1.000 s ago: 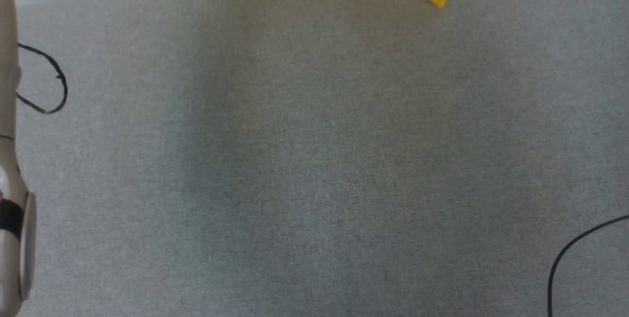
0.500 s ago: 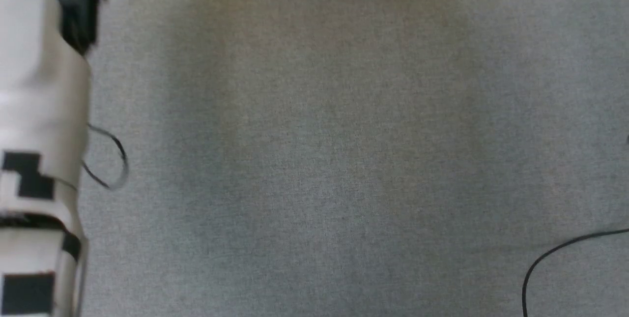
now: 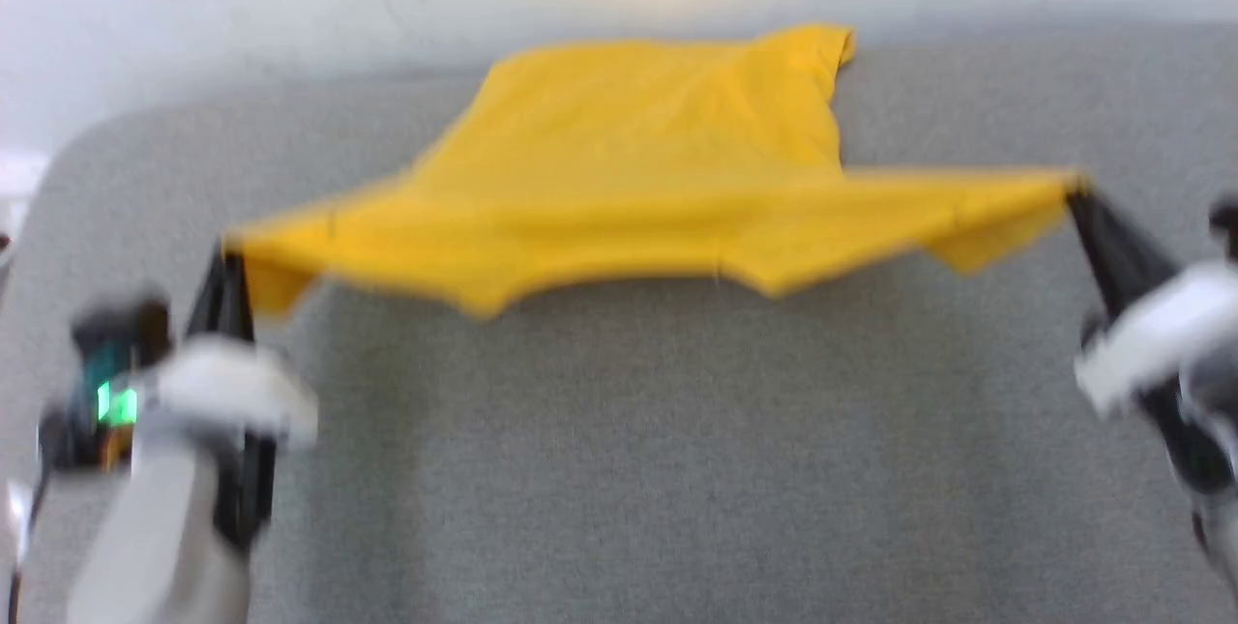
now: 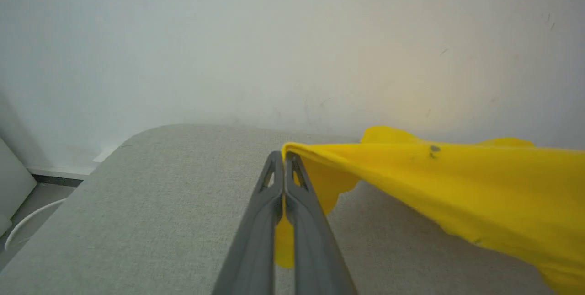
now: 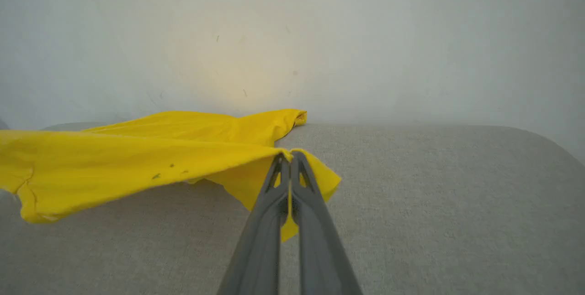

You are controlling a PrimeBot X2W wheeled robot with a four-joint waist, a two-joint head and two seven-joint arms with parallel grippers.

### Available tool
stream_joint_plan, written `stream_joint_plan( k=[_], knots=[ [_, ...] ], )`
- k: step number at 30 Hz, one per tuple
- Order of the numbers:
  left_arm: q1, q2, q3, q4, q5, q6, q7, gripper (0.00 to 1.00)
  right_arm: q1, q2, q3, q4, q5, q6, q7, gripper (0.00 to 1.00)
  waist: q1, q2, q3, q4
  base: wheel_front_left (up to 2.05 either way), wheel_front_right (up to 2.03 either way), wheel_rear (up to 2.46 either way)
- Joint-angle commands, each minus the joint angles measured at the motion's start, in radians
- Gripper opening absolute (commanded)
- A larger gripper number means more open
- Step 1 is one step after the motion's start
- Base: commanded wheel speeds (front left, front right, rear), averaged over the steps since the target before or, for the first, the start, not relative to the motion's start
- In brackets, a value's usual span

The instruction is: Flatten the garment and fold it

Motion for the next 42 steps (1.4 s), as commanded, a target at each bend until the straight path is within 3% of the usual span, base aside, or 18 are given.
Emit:
stream_joint_plan(
  k=[1, 5, 12, 17, 22, 23, 24, 25, 30, 32, 35, 38, 42],
  knots=[
    [0.130, 0.019, 0.020, -0.105, -0.008, 0.043, 0.015, 0.00, 0.110, -0.002, -0.052, -0.077, -0.007, -0.002, 0.035, 0.00, 0.0004, -0.0001, -0.096, -0.010, 0.00, 0.00, 0.00],
    [0.403, 0.039, 0.048, -0.394, -0.012, 0.148, 0.111, 0.00, 0.358, 0.048, -0.195, -0.279, -0.041, -0.002, 0.112, 0.00, 0.0004, -0.0001, -0.113, -0.010, 0.00, 0.00, 0.00],
    [0.743, 0.041, 0.060, -0.721, -0.008, 0.286, 0.263, 0.00, 0.713, 0.246, -0.383, -0.534, -0.109, -0.002, 0.230, 0.00, 0.0004, -0.0001, -0.115, 0.007, 0.00, 0.00, 0.00],
    [0.877, 0.018, 0.038, -0.785, -0.018, 0.332, 0.332, 0.00, 0.830, 0.330, -0.446, -0.553, -0.156, -0.002, 0.295, 0.00, 0.0004, -0.0001, -0.104, 0.014, 0.00, 0.00, 0.00],
    [0.921, -0.019, 0.012, -0.776, -0.045, 0.332, 0.340, 0.00, 0.872, 0.333, -0.432, -0.457, -0.224, -0.002, 0.332, 0.00, 0.0004, -0.0001, -0.079, 0.034, 0.00, 0.00, 0.00],
    [0.918, -0.028, 0.003, -0.770, -0.048, 0.325, 0.332, 0.00, 0.879, 0.320, -0.390, -0.435, -0.220, -0.002, 0.354, 0.17, 0.0004, -0.0001, -0.072, 0.041, 0.00, 0.00, 0.00],
    [0.908, -0.038, -0.004, -0.764, -0.051, 0.317, 0.320, 0.00, 0.880, 0.303, -0.352, -0.424, -0.208, -0.002, 0.360, 0.44, 0.0004, -0.0001, -0.064, 0.049, 0.00, 0.00, 0.00],
    [0.898, -0.048, -0.011, -0.754, -0.054, 0.310, 0.310, 0.00, 0.877, 0.294, -0.334, -0.416, -0.193, -0.002, 0.358, 1.00, 0.0004, -0.0001, -0.059, 0.054, 0.00, 0.00, 0.00],
    [0.845, -0.083, -0.033, -0.727, -0.048, 0.286, 0.238, 0.00, 0.802, 0.271, -0.303, -0.479, -0.083, -0.002, 0.266, 1.00, 0.0004, -0.0001, -0.036, 0.087, 0.00, 0.00, 0.00],
    [0.828, -0.093, -0.038, -0.725, -0.045, 0.279, 0.213, 0.00, 0.750, 0.273, -0.334, -0.494, -0.026, -0.002, 0.226, 1.00, 0.0004, -0.0001, -0.025, 0.103, 0.00, 0.00, 0.00],
    [0.809, -0.100, -0.043, -0.726, -0.043, 0.270, 0.194, 0.00, 0.680, 0.258, -0.375, -0.475, -0.029, -0.002, 0.202, 1.00, 0.0004, -0.0001, -0.010, 0.117, 0.00, 0.00, 0.00],
    [0.781, -0.104, -0.050, -0.736, -0.033, 0.265, 0.174, 0.00, 0.515, 0.250, -0.428, -0.385, -0.042, -0.002, 0.189, 1.00, 0.0004, -0.0001, 0.019, 0.137, 0.00, 0.00, 0.00],
    [0.733, -0.112, -0.075, -0.756, -0.018, 0.251, 0.158, 0.00, 0.255, 0.198, -0.406, -0.187, -0.067, -0.002, 0.220, 1.00, 0.0004, -0.0001, 0.068, 0.173, 0.00, 0.00, 0.00]
  ],
)
